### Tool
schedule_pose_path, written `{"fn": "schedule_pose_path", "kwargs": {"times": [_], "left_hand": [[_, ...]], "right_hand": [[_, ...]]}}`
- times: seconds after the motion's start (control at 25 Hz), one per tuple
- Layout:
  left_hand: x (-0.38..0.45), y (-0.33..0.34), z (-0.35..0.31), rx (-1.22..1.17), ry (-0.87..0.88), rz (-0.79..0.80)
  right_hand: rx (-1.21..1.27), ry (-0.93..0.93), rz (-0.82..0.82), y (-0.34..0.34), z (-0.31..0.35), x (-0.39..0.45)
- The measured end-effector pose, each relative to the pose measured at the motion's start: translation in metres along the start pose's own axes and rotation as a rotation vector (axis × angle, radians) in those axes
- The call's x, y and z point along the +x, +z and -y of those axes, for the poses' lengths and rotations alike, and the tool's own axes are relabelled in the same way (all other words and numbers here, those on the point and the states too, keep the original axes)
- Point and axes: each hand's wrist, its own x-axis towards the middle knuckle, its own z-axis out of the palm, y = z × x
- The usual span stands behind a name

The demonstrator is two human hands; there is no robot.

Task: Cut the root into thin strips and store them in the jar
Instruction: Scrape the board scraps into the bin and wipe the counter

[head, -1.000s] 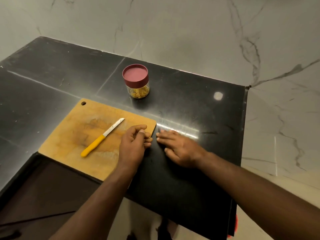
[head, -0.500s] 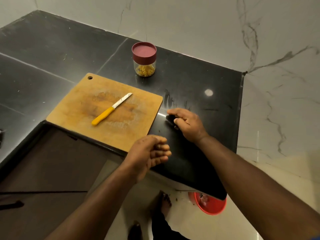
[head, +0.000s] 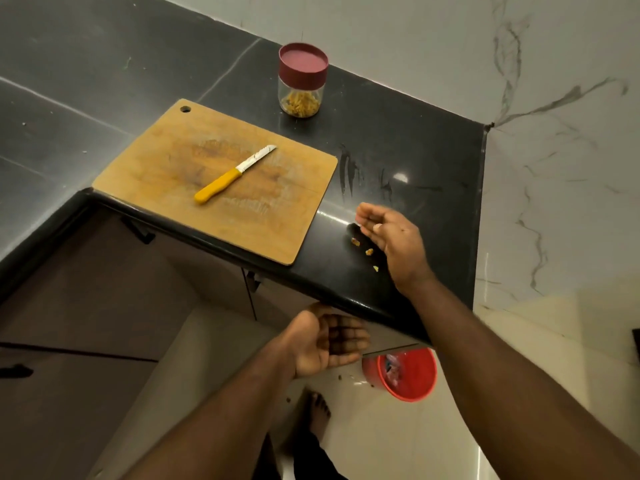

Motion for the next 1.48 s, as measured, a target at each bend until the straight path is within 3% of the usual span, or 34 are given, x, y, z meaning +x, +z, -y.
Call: {"fn": "schedule_pose_path", "kwargs": {"times": [0.08, 0.2, 0.32, 0.44, 0.68, 0.84, 1.0, 1.24, 1.48], "left_hand": [[0.002, 0.004, -0.005, -0.035, 0.033, 0.024], [0.001, 0.006, -0.008, -0.082, 0.068, 0.042], [0.0, 0.007, -0.007, -0.083, 0.08, 0.049], [0.0, 0.008, -0.007, -0.104, 0.084, 0.067], [0.003, 0.01, -0.005, -0.154, 0.102, 0.117], [0.005, 0.009, -0.005, -0.163, 0.112, 0.125], [0.008, 0.008, -0.004, -0.179, 0.107, 0.111], [0.01, 0.007, -0.003, -0.143, 0.15, 0.114], [0.008, 0.006, -0.002, -0.129, 0.167, 0.107]], "right_hand": [[-0.019, -0.042, 0.053, 0.011, -0.012, -0.021], [0.221, -0.052, 0.04, 0.011, -0.012, -0.032], [0.058, -0.063, 0.029, 0.01, 0.002, 0.0], [-0.102, -0.097, 0.17, 0.012, -0.003, 0.01], [0.033, -0.041, 0.304, 0.015, -0.009, -0.045], [0.17, 0.03, 0.227, 0.011, -0.009, -0.059], [0.098, -0.012, 0.114, 0.0, -0.007, -0.049], [0.102, -0.053, 0.147, 0.021, -0.014, -0.089], [0.053, -0.091, 0.133, 0.025, -0.008, -0.067]]}}
